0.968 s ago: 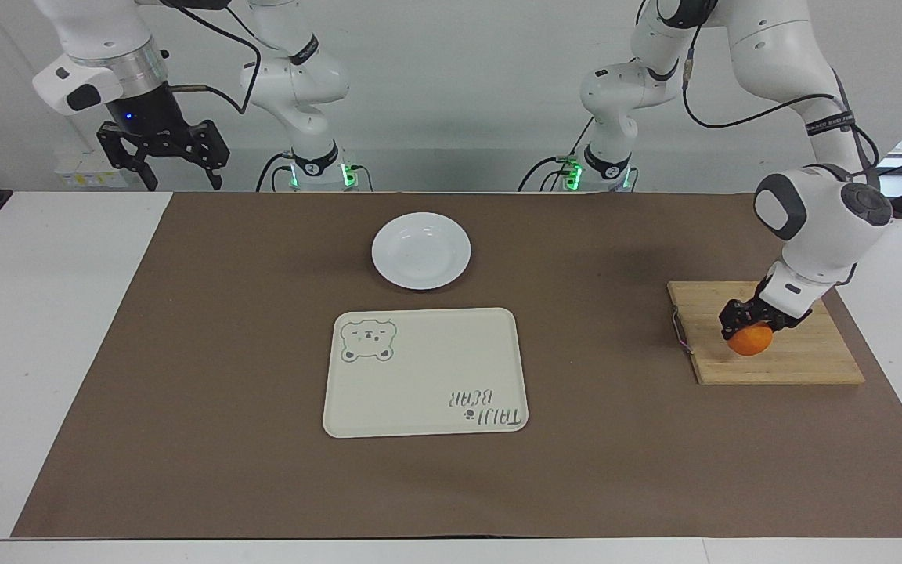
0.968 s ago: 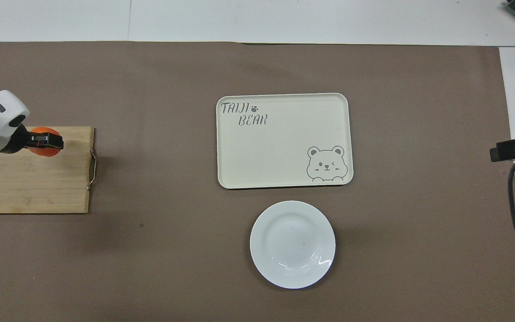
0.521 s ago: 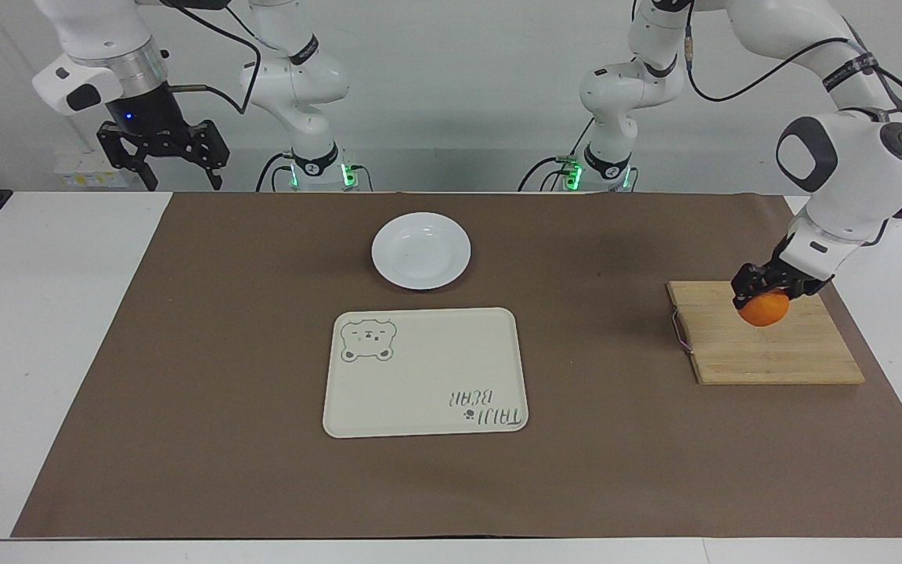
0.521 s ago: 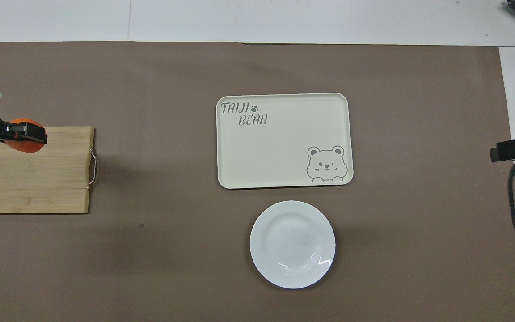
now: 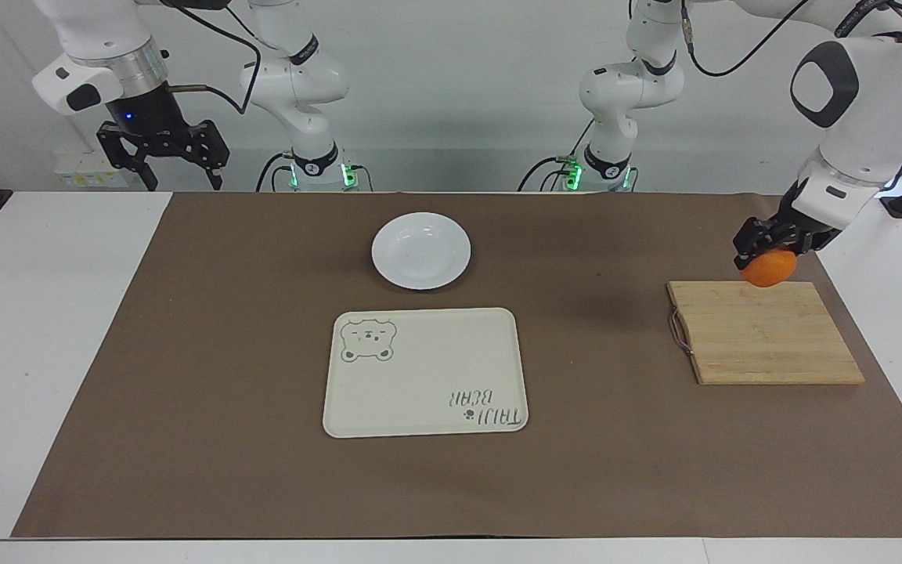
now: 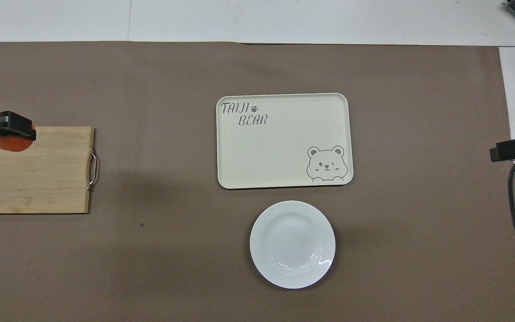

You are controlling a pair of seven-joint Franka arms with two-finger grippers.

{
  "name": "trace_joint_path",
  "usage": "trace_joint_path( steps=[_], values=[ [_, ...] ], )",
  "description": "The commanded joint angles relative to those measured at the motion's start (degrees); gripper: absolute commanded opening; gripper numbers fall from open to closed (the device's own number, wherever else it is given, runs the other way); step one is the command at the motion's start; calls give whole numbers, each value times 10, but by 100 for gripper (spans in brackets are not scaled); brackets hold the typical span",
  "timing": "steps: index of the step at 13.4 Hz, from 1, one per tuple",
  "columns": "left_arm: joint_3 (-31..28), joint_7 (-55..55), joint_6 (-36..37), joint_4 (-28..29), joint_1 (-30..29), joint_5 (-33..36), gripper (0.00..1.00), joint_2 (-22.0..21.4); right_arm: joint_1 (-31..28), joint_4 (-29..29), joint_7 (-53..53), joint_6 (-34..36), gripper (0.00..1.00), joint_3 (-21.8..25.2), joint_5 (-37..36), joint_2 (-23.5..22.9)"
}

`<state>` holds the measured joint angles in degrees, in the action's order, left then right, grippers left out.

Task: Place orange and plate with both arms
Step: 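Lift the orange off the wooden board with the left gripper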

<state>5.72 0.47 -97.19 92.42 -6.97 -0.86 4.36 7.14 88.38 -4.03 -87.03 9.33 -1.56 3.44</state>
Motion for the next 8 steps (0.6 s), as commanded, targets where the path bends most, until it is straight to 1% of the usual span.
trace_joint_path(
  steps=[1,5,8],
  values=[
    [3,-17,13,-1,17,7,0,-9,-5,5,-12,5,100,-3,-2,7],
    [3,-92,12,7,79,7,0,-14,-5,5,-12,5,100,-3,-2,7],
    [4,-145,8,35,140,6,0,-34,-5,5,-13,5,100,-3,-1,7]
  ],
)
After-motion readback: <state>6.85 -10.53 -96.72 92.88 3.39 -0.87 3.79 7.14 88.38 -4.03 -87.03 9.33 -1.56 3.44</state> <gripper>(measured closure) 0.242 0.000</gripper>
